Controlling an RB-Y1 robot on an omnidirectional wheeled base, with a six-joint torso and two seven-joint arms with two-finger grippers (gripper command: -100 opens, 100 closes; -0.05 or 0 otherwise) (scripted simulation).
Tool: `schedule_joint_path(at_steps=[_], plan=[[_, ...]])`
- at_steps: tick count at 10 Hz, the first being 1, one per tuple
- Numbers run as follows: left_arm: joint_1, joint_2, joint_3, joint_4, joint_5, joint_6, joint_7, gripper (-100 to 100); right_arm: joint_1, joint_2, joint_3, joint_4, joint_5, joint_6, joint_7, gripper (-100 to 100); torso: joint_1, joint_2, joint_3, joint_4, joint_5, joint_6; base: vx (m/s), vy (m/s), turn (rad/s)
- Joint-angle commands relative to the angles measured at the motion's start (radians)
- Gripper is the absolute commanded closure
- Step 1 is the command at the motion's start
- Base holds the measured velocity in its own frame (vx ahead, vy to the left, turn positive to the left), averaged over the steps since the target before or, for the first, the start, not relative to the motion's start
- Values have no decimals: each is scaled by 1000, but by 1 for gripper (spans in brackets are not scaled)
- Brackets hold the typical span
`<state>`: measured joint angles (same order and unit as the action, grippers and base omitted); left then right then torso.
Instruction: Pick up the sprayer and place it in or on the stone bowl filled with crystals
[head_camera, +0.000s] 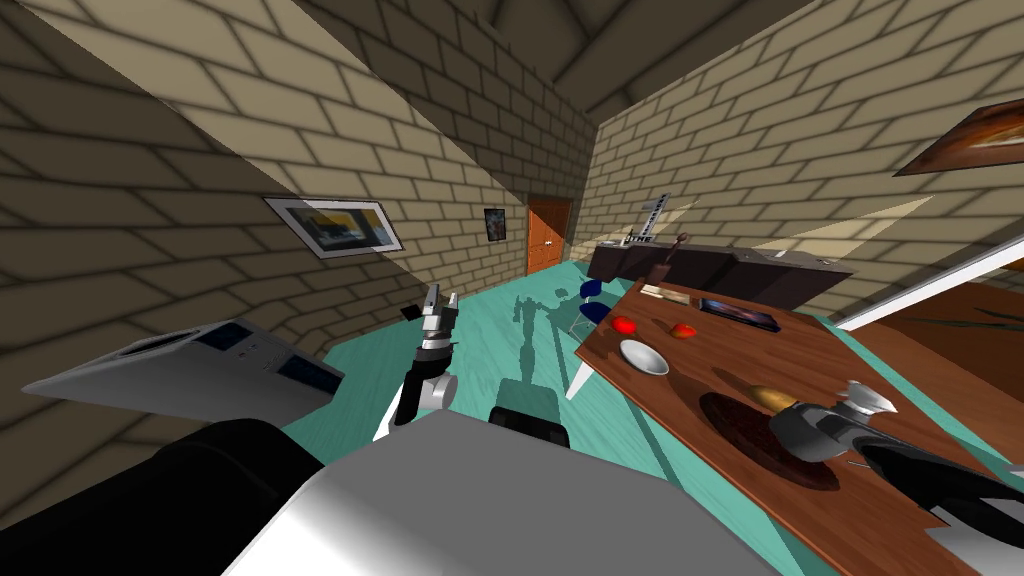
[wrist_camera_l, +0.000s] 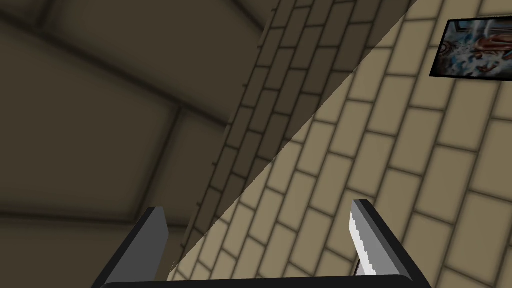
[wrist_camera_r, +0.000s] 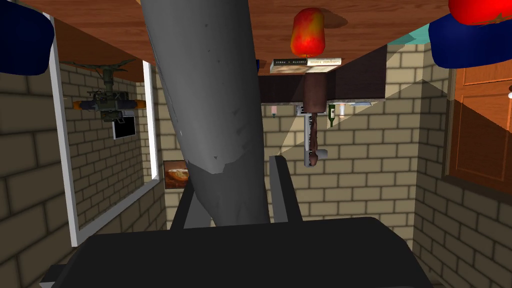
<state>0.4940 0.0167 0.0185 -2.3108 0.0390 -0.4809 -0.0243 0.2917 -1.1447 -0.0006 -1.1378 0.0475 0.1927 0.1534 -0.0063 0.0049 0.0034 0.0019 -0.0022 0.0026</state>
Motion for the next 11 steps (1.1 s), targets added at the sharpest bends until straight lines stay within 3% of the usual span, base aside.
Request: schedule_joint_path(at_steps=[1, 2, 6, 7, 8, 11], plan=[[0, 0, 0, 0, 0, 0, 0, 0, 0, 0, 0, 0, 0, 0, 0, 100, 0, 0, 0, 0, 0, 0, -12, -29, 6], [0, 0, 0, 0, 0, 0, 0, 0, 1, -3, 0, 0, -2, 0, -3, -100, 2, -1, -1, 0, 0, 0, -3, -6, -2], [0, 0, 0, 0, 0, 0, 0, 0, 1, -2, 0, 0, -2, 1, -2, -100, 5, -3, -2, -1, 0, 0, 0, 0, 0], [0, 0, 0, 0, 0, 0, 0, 0, 1, -2, 0, 0, -2, 1, -2, 0, 5, -3, -2, -1, 0, 0, 0, 0, 0], [0, 0, 0, 0, 0, 0, 0, 0, 21, -43, 3, -32, -30, 14, -15, -100, 5, -3, -2, -1, 0, 0, 8, 4, -45], [0, 0, 0, 0, 0, 0, 0, 0, 52, -103, 8, -81, -71, 33, -34, -100, 5, -4, -2, -1, 1, 0, 16, 8, -41]])
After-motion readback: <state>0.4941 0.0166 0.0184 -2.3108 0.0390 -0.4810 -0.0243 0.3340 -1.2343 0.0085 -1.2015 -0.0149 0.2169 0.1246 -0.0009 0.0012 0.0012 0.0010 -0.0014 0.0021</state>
